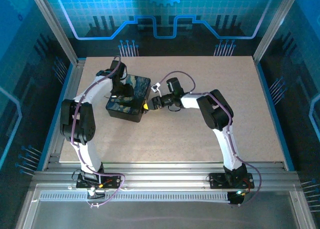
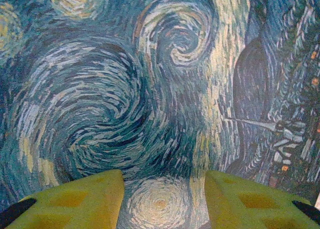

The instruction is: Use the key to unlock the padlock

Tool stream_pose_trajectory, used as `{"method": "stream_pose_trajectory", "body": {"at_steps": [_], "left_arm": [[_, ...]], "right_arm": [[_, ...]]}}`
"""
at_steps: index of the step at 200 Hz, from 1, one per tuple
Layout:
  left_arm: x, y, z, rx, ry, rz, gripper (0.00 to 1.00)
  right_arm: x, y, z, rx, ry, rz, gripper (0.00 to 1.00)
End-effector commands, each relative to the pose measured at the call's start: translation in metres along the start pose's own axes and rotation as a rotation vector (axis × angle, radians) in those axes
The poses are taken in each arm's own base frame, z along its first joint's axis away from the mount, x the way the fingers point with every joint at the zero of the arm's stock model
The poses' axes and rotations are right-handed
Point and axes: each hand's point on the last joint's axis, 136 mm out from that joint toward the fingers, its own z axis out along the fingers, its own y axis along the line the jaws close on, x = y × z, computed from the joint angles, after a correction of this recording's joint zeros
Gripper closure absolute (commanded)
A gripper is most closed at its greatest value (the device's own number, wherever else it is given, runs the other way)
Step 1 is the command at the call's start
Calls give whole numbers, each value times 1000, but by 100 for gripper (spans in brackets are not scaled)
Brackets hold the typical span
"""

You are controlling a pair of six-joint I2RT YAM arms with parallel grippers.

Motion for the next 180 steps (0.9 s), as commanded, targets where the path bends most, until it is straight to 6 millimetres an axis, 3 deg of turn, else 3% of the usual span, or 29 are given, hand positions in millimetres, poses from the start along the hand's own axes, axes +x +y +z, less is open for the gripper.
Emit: {"method": "stream_pose_trajectory", "body": {"at_steps": [1,70,134,180], "left_arm": [[8,0,11,14,38,-18,53],[8,5,8,1,27,-43,53],[7,-3,-3,38,14,-48,53],[11,-2,-3,39,17,-62,53]], "right_arm": [[41,7,9,-54,96,153,34],[33,27,0,-112,33,177,41],[27,20,-2,-40,-16,201,52],[33,22,10,46,28,159,53]]}}
